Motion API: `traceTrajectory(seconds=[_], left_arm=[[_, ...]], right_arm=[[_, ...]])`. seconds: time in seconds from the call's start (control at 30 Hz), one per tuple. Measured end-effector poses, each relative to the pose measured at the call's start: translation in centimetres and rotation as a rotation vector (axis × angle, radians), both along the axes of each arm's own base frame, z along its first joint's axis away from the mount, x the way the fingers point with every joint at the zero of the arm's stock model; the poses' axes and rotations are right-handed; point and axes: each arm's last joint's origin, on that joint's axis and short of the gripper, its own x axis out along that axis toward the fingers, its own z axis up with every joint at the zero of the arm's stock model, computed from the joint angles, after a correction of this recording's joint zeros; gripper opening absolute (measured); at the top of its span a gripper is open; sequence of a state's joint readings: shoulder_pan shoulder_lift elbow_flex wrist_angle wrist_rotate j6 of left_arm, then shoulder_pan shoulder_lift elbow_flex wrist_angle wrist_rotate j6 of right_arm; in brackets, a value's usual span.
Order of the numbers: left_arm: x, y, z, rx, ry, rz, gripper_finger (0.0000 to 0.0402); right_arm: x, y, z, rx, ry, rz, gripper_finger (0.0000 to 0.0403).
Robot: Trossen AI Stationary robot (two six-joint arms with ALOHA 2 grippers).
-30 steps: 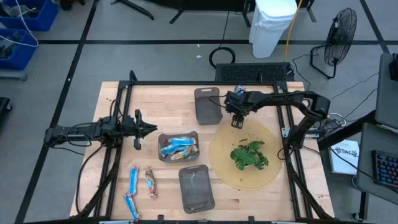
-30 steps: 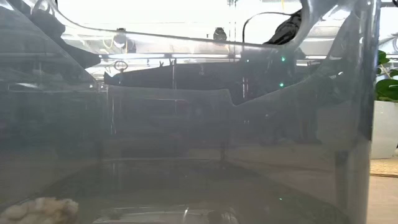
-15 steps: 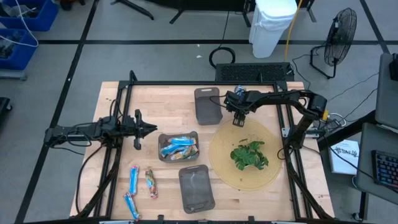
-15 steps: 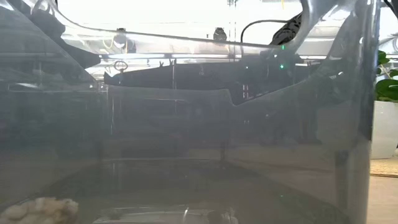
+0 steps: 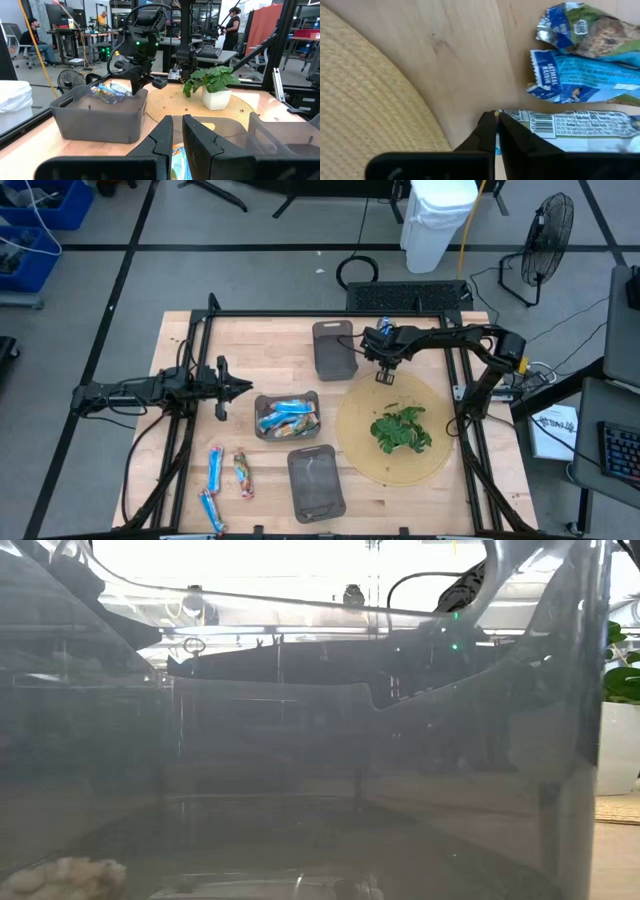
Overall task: Pick and place Granola Bars by type
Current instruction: Put the blue granola bar into the top black bin
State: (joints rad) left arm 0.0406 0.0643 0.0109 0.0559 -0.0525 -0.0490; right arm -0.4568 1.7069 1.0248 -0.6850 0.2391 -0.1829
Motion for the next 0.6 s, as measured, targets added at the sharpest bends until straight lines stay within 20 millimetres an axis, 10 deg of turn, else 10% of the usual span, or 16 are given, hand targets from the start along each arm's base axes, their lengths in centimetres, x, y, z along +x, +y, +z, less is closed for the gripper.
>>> traceTrajectory(seconds=[0.23, 0.6], left_arm=[[0.0, 0.0, 0.0, 0.000, 0.000, 0.000, 0.0047], [0.0, 0.0, 0.0, 0.000, 0.000, 0.000, 0.0047]], right_arm=[[0.6, 1.2, 1.0, -0.112, -0.001, 0.073, 0.0001], [-0.5, 3.7, 8.2, -0.247, -0.313, 0.049, 0.0000]])
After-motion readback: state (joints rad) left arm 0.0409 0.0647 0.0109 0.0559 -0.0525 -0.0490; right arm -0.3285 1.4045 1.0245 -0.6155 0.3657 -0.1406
